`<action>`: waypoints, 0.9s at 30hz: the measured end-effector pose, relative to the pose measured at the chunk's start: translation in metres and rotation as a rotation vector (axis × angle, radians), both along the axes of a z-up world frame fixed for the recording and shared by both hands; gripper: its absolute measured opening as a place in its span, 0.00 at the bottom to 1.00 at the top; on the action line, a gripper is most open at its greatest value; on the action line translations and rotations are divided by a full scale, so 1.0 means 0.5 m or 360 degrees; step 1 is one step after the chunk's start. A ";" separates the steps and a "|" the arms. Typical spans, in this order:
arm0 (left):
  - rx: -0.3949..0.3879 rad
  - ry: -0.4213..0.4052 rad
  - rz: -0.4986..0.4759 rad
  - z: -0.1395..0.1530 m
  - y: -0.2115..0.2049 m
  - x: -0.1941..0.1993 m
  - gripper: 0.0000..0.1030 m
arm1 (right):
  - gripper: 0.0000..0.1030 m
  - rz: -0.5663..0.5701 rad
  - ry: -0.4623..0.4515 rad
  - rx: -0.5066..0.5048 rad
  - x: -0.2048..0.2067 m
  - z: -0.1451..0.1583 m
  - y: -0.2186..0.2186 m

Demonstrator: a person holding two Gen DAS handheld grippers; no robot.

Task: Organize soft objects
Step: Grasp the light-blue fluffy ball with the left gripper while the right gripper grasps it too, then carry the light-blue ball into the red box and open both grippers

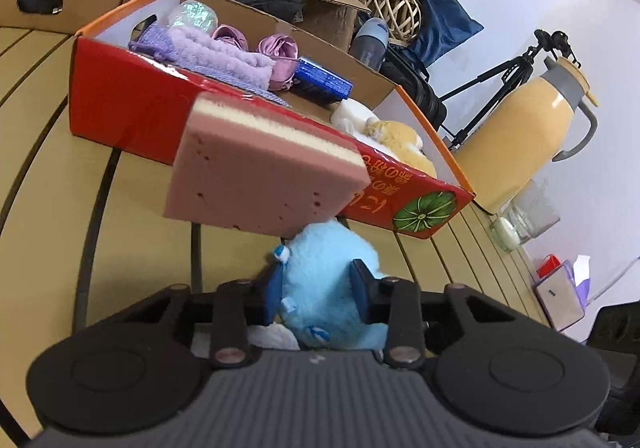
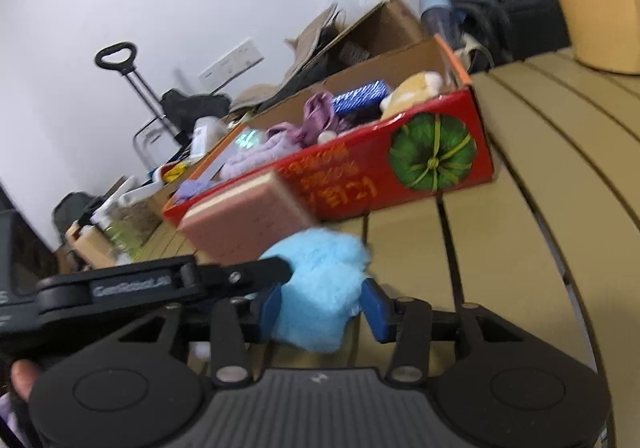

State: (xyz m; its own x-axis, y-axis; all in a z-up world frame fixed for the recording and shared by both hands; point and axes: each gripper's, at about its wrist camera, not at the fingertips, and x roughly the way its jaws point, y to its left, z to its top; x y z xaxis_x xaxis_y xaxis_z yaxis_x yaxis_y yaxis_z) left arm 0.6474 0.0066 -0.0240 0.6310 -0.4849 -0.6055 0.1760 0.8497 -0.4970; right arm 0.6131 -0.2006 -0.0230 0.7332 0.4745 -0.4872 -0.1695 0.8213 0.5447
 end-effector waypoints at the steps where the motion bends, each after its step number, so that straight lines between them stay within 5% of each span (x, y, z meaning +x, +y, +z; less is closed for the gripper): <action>1: -0.0008 0.0005 0.0003 0.000 0.001 -0.001 0.33 | 0.38 -0.0018 -0.0001 0.0016 0.002 -0.005 -0.004; 10: -0.0066 -0.0085 -0.0014 0.050 -0.005 -0.067 0.30 | 0.25 -0.0068 -0.0013 0.0139 -0.023 0.001 -0.033; 15: -0.0201 -0.0157 -0.0021 0.118 0.000 -0.099 0.30 | 0.25 -0.0104 -0.0175 0.0151 -0.096 0.067 -0.050; 21: -0.0210 -0.0228 -0.0007 0.227 -0.008 -0.057 0.30 | 0.24 -0.0081 -0.0285 0.0107 -0.086 0.176 -0.060; 27: -0.0189 -0.0194 0.0036 0.283 0.000 0.077 0.30 | 0.24 -0.0026 -0.0305 0.0087 0.033 0.260 -0.060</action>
State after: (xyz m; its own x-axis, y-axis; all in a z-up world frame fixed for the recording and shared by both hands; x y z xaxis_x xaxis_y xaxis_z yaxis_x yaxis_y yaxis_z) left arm 0.6860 0.0066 0.1176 0.7076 -0.5334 -0.4634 0.2228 0.7908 -0.5701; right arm 0.6298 -0.2309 0.1070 0.8180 0.4835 -0.3117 -0.2612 0.7949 0.5476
